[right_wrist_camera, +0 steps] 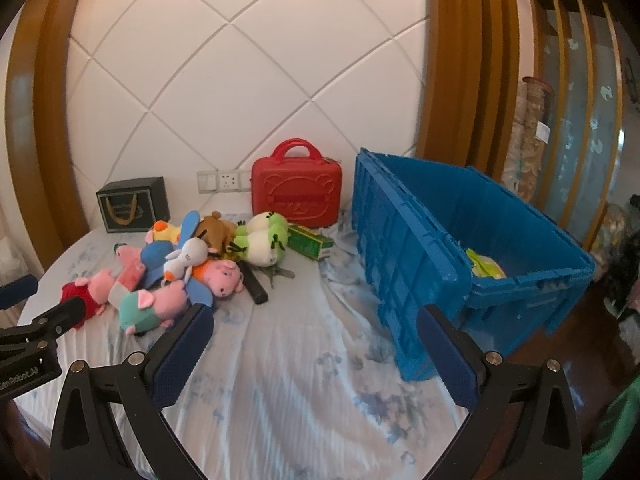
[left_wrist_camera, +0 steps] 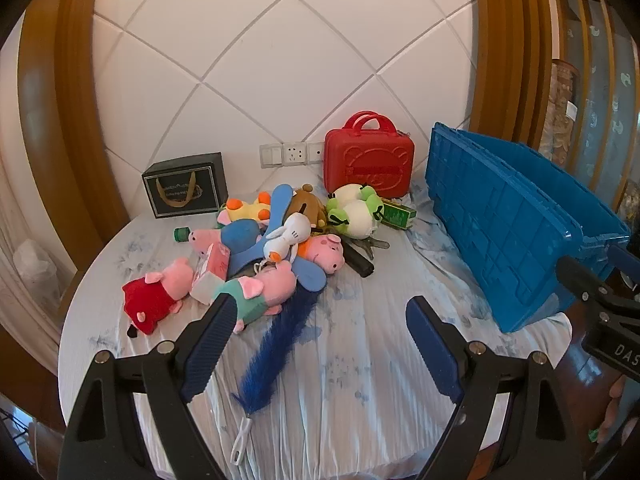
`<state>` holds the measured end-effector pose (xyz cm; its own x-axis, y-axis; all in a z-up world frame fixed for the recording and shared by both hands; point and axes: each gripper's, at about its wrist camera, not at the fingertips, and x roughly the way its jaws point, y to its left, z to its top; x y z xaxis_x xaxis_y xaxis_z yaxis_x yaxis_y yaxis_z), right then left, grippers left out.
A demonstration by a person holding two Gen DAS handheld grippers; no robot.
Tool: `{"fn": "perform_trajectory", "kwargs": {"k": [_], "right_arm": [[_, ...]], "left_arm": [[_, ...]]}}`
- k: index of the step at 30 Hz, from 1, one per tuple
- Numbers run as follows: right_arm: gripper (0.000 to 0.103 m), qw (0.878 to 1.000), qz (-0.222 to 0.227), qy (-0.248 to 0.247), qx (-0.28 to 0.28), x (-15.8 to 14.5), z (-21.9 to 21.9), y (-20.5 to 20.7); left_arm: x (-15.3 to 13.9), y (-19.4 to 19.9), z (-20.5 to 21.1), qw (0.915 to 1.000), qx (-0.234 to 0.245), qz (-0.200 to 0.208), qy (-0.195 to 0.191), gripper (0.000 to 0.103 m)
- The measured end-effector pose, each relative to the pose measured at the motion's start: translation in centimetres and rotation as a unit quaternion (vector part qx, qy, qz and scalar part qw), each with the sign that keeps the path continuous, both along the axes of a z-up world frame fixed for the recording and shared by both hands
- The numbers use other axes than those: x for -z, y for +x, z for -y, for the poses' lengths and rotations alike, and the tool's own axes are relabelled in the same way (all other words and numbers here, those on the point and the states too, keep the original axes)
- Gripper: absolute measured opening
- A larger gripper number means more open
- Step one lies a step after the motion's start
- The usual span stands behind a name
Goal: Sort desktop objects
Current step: 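Move both tools toward the pile of plush toys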
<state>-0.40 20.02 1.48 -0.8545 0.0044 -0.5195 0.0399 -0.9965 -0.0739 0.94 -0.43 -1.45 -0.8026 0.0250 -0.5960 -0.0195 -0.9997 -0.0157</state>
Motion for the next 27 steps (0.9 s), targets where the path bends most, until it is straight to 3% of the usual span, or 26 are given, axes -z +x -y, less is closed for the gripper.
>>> {"fn": "perform_trajectory", "kwargs": {"k": [16,27], "right_arm": [[0.103,1.000,0.005,0.003,0.003,0.2,0.8,0.2],[0.103,0.999,0.031,0.010,-0.019,1.8,1.3,-3.0]], "left_arm": [[0.5,-0.4,0.9,0.9998,0.015,0.008,0.003,0.087],[2.2,-2.7,0.4,0.9996,0.004,0.029,0.003,0.087]]}}
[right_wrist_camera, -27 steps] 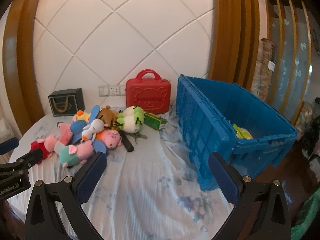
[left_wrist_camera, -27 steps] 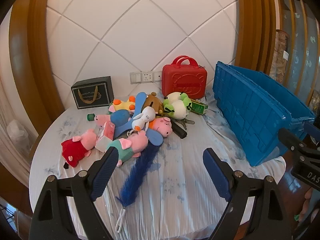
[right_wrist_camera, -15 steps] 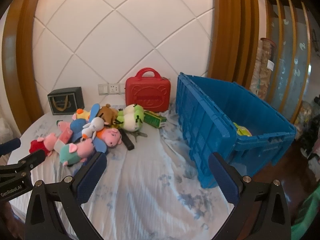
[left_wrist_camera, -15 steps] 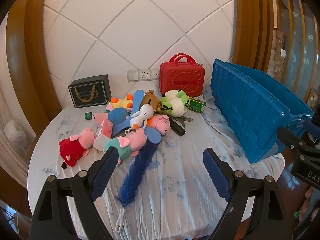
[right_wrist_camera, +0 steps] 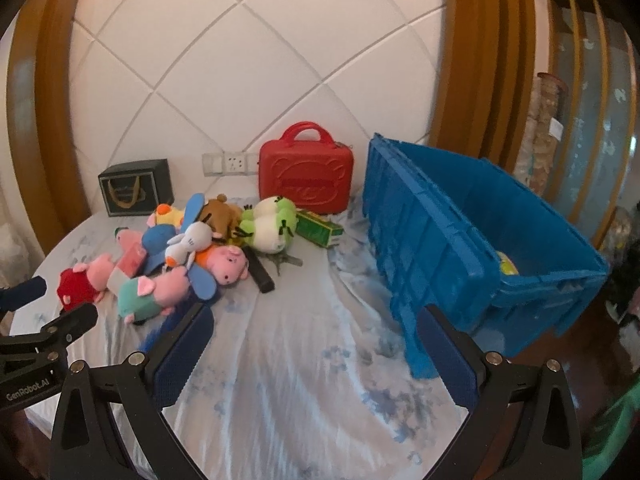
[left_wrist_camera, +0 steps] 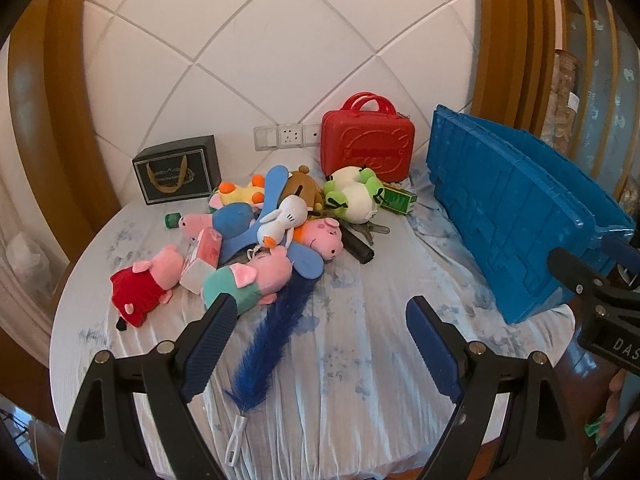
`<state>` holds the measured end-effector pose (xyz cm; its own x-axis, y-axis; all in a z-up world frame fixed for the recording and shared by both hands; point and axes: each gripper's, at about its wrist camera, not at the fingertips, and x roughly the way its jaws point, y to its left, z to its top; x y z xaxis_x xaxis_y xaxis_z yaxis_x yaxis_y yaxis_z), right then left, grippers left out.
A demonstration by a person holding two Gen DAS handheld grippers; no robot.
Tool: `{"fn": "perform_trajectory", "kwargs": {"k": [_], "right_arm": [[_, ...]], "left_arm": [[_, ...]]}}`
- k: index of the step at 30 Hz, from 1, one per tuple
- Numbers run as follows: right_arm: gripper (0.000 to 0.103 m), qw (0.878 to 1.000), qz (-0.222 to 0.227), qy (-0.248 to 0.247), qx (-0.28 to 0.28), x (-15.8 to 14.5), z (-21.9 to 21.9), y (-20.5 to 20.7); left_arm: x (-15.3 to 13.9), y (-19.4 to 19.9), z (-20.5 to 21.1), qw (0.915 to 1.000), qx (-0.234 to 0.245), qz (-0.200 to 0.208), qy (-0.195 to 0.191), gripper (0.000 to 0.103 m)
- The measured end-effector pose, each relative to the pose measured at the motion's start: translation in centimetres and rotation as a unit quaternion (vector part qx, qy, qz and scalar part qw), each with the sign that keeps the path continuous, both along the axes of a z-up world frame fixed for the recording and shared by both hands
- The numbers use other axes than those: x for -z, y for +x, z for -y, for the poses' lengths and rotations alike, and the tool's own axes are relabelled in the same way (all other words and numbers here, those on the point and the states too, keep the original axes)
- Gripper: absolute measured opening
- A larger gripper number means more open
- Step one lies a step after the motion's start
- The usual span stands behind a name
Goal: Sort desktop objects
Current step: 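Move both tools toward the pile of plush toys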
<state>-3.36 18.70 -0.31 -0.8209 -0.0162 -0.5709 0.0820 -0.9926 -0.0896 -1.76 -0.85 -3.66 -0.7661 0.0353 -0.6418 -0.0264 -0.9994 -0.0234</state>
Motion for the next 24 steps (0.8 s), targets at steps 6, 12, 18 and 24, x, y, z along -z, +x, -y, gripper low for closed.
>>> {"fn": "perform_trajectory", "kwargs": {"k": [6,12,18,24], "right_arm": [[0.103,0.999,0.023,-0.003,-0.031,1.3,0.4,-3.9],[0.103,0.997,0.050,-0.007,-0.060,3.1,0.8,-8.3],[0.103,0.991,0.086,-0.017,-0.097,6.0,1.6,-12.2],[0.103,0.985,0.130,-0.017,-0.110,9.8,2.6,-16.0]], "left_arm": [[1.0,-2.9,-0.3,0.9996,-0.021,0.019,-0.005,0.087],[3.0,-6.1,-0.1,0.9959,-0.074,0.052,-0.003,0.087],[5.7,-9.2,0.5,0.9901,-0.104,0.094,-0.010,0.087],[8.9,-11.3,2.6,0.9842,-0.117,0.133,0.006,0.087]]}}
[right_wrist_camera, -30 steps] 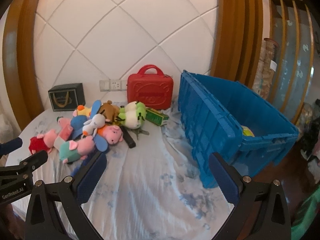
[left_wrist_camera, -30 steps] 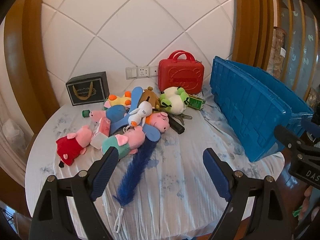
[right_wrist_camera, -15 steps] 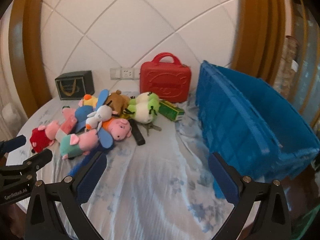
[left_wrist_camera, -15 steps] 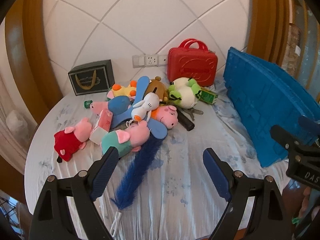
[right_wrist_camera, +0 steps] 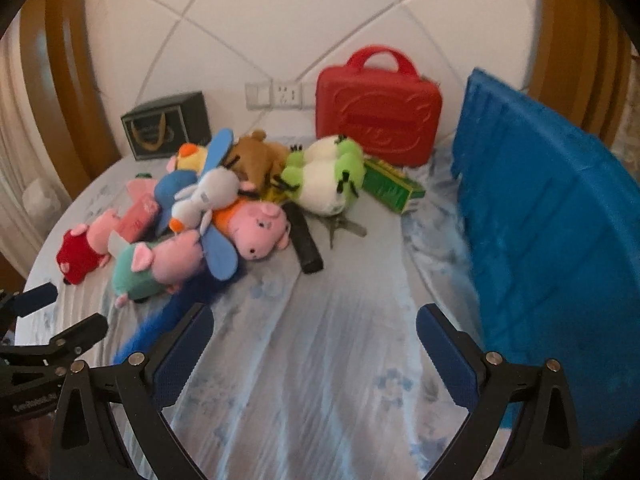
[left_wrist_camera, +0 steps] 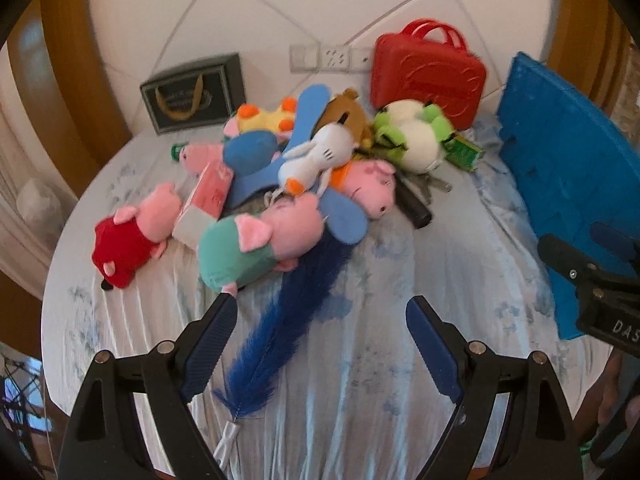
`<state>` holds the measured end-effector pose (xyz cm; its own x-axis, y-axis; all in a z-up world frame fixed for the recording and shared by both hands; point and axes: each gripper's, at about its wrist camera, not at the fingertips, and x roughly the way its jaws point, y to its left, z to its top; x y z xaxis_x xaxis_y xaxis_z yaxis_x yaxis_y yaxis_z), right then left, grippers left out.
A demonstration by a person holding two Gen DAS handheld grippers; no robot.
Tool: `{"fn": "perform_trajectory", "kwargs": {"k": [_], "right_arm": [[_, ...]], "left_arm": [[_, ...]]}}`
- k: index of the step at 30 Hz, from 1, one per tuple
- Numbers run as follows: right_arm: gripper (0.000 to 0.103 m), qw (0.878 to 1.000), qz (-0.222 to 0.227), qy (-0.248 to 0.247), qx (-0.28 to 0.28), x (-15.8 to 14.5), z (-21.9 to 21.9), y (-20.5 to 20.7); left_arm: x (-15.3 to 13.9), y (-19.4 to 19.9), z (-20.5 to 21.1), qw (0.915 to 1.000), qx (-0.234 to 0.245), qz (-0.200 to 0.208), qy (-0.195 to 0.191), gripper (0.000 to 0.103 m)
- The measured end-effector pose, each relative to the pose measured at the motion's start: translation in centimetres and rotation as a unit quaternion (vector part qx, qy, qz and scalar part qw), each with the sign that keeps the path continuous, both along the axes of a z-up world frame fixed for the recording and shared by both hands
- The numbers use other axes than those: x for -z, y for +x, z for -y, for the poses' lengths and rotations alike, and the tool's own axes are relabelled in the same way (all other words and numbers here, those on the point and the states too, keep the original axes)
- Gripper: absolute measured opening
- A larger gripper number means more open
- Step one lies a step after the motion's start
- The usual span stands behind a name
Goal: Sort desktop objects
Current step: 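Move both tools toward the pile of plush toys, then grasp the pink pig plush with the left tool while the right tool grasps the pink tissue pack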
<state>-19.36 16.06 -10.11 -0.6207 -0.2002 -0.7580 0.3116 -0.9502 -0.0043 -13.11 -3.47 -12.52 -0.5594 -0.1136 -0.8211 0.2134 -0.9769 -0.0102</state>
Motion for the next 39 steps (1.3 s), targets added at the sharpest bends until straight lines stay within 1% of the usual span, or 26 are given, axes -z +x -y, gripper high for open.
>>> {"fn": "perform_trajectory", "kwargs": {"k": [3,8,13,16,20,23,26,29,32,36,39], "right_arm": [[0.103,1.000,0.017,0.004,-0.009,1.3,0.8,-1.3],[0.103,0.999,0.032,0.005,-0.017,2.4,2.8,-3.0],[0.103,0.999,0.036,0.006,-0.020,2.9,6.8,-3.8],[0.103,0.999,0.044,0.013,-0.015,3.5,10.0,-4.1],[0.103,0.998,0.064,0.009,0.010,4.5,13.8,-4.0],[0.103,0.997,0.070,0.019,0.025,4.9,16.4,-3.9],[0.103,0.996,0.077,0.005,0.033,5.0,19.0,-3.9],[0.103,0.997,0.076,0.006,0.018,5.2,21.8,-4.3],[0.103,0.995,0.095,0.000,-0.011,6.0,24.9,-5.7],[0.103,0.992,0.126,-0.005,-0.032,7.4,29.0,-8.0],[0.103,0.989,0.143,-0.001,-0.039,8.3,31.5,-9.3]], "left_arm": [[1.0,-0.4,2.7,0.9994,-0.032,0.010,0.003,0.087],[2.2,-0.8,8.2,0.9971,-0.071,0.023,-0.016,0.087],[3.3,-0.9,13.8,0.9958,-0.081,0.038,-0.019,0.087],[4.0,-1.2,16.9,0.9968,-0.065,0.042,-0.017,0.087],[4.8,-1.6,20.9,0.9981,-0.036,0.047,-0.017,0.087],[5.5,-2.0,23.7,0.9982,-0.021,0.055,-0.015,0.087],[6.2,-2.5,26.5,0.9980,-0.016,0.060,-0.013,0.087],[7.1,-3.2,29.1,0.9975,-0.030,0.064,-0.009,0.087],[7.7,-4.4,31.1,0.9968,-0.032,0.073,-0.006,0.087],[8.0,-6.7,32.4,0.9961,-0.006,0.087,-0.014,0.087],[8.4,-8.9,32.9,0.9940,0.032,0.104,-0.013,0.087]]}}
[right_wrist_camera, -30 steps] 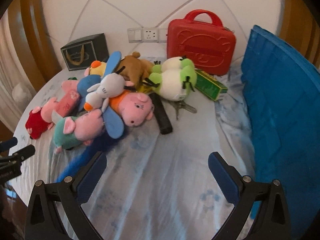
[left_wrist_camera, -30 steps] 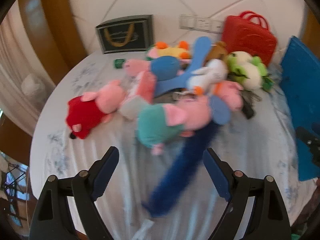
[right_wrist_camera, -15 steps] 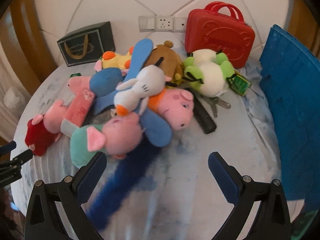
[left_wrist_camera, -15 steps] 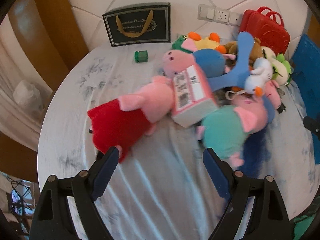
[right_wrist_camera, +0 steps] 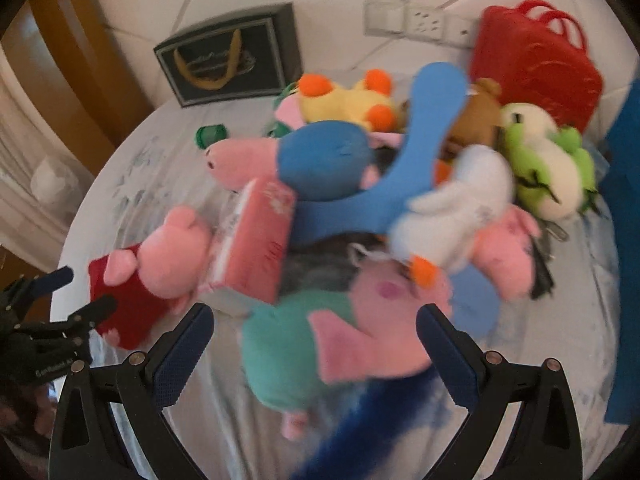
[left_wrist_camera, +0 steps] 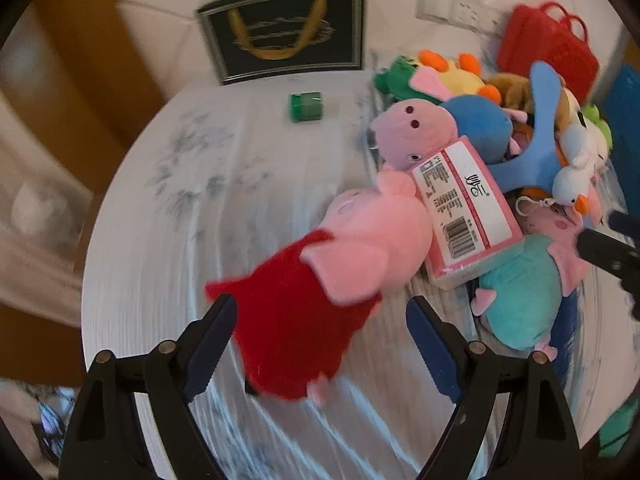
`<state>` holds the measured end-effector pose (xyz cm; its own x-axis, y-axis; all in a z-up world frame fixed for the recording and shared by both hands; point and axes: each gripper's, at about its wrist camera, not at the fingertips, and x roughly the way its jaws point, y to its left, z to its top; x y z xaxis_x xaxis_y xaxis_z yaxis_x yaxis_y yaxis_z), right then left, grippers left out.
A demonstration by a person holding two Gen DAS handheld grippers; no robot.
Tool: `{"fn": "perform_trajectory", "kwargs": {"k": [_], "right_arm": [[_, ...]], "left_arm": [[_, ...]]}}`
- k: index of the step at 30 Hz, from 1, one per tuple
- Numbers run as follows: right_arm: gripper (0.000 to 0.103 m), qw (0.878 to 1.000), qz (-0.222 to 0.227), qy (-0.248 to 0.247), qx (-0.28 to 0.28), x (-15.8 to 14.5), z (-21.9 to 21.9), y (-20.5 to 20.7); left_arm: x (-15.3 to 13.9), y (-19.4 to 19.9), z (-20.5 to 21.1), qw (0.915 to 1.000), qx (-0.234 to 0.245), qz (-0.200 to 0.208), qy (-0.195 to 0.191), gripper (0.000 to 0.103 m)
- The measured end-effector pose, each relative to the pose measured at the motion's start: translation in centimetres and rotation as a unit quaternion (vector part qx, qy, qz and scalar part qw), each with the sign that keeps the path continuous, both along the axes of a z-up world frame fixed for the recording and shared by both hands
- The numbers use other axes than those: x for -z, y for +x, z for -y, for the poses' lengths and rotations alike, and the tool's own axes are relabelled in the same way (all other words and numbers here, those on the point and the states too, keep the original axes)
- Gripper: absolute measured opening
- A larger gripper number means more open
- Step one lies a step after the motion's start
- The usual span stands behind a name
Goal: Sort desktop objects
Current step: 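Grasp the pink pig plush with the left tool while the right tool grasps the pink tissue pack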
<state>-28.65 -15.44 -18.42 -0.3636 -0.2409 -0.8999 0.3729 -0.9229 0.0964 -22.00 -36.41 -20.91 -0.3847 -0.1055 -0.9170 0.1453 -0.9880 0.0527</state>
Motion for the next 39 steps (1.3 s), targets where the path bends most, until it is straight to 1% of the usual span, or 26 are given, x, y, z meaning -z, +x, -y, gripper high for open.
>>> {"fn": "perform_trajectory", "kwargs": {"k": [3,6,8,10,13,15,18,20,24,26,28,31,33,36,39], "right_arm": [[0.103,1.000,0.016,0.003,0.003,1.0,2.5,-1.4],[0.103,0.999,0.036,0.001,0.015,2.0,4.2,-2.6],[0.103,0.999,0.038,0.005,0.023,2.4,4.9,-3.2],[0.103,0.998,0.052,0.009,0.033,3.3,5.8,-4.0],[0.102,0.996,0.074,0.010,0.051,4.6,6.5,-4.7],[0.101,0.994,0.087,0.012,0.059,5.5,6.9,-5.0],[0.099,0.992,0.103,0.023,0.067,7.0,7.5,-5.4],[0.091,0.991,0.109,0.027,0.069,7.6,7.6,-5.6],[0.078,0.991,0.113,0.022,0.063,8.1,8.3,-5.9],[0.064,0.992,0.110,0.018,0.052,7.9,8.9,-5.8],[0.062,0.993,0.102,0.024,0.047,7.8,9.3,-5.6],[0.055,0.995,0.090,0.018,0.046,7.2,9.3,-5.2],[0.054,0.996,0.079,0.014,0.050,6.5,8.9,-4.8],[0.054,0.997,0.044,0.016,0.054,4.3,8.0,-3.9],[0.054,0.998,0.010,0.008,0.064,1.7,6.6,-2.9]], "left_arm": [[1.2,-2.4,-0.4,0.9980,0.055,0.032,0.003,0.087],[2.8,-4.1,-1.1,0.9932,0.097,0.064,-0.013,0.087],[3.9,-4.8,-1.1,0.9902,0.115,0.078,-0.013,0.087],[4.9,-5.4,-1.0,0.9877,0.129,0.088,-0.005,0.087],[5.8,-6.2,-1.1,0.9838,0.155,0.090,0.011,0.088],[6.5,-6.6,-0.9,0.9825,0.160,0.094,0.014,0.092],[7.5,-7.1,-0.3,0.9823,0.155,0.099,0.037,0.092],[7.6,-7.0,0.0,0.9833,0.152,0.089,0.045,0.092],[7.4,-6.8,0.0,0.9839,0.151,0.081,0.050,0.088],[7.3,-6.7,-0.1,0.9844,0.150,0.078,0.049,0.085],[7.1,-6.6,-0.2,0.9860,0.143,0.072,0.048,0.082],[6.5,-6.1,-0.1,0.9886,0.129,0.060,0.049,0.078],[5.7,-5.7,-0.2,0.9900,0.126,0.045,0.046,0.077],[3.2,-4.8,-0.2,0.9916,0.122,0.005,0.043,0.076],[0.7,-3.8,-0.5,0.9923,0.115,-0.026,0.040,0.076]]}}
